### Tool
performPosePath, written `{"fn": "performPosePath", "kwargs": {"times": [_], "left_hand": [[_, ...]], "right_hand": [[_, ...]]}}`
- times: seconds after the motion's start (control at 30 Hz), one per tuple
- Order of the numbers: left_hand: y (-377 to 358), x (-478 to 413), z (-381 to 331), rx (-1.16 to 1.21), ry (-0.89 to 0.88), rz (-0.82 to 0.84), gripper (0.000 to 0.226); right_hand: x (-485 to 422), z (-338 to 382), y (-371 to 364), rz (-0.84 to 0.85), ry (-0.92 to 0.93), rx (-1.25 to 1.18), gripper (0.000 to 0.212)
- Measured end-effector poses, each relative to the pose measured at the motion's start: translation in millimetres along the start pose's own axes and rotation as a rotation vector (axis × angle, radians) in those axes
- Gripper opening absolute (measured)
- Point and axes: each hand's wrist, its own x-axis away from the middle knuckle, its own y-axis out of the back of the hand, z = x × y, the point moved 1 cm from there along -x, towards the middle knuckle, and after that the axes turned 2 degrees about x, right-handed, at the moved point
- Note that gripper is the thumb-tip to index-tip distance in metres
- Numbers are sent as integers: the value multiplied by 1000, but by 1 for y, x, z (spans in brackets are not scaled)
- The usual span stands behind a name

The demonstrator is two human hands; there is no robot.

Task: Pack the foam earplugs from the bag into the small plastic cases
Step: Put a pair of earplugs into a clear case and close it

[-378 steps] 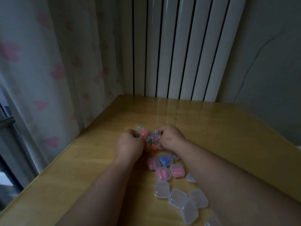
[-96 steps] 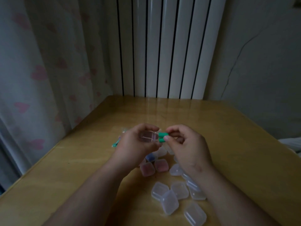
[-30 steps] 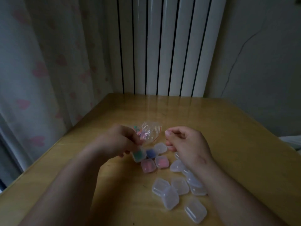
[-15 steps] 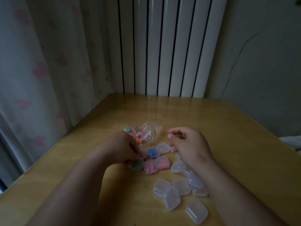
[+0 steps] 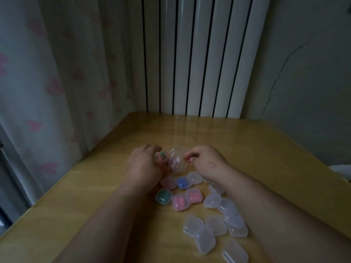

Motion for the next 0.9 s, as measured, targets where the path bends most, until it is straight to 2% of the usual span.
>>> {"fn": "performPosePath", "kwargs": {"times": [0.17, 0.3, 0.4, 0.63, 0.8, 0.9], "left_hand": [[-10, 0, 10, 97, 68, -17, 29], [-11, 0, 13, 91, 78, -17, 25], [-12, -1, 14, 122, 85, -30, 24], [-15, -2, 16, 151, 79, -47, 24], [-17, -3, 17, 177, 85, -45, 22], [-18, -4, 18, 193, 101, -37, 20]], "right_hand": [[-17, 11, -23, 20, 73, 217, 26], [-28, 15, -33, 57, 101, 363, 19], [-36, 13, -37, 79, 134, 466, 21], [-39, 10, -35, 75, 185, 443, 16], [-41, 8, -37, 142, 199, 381, 15], [-45, 6, -36, 54, 213, 314, 10]]}}
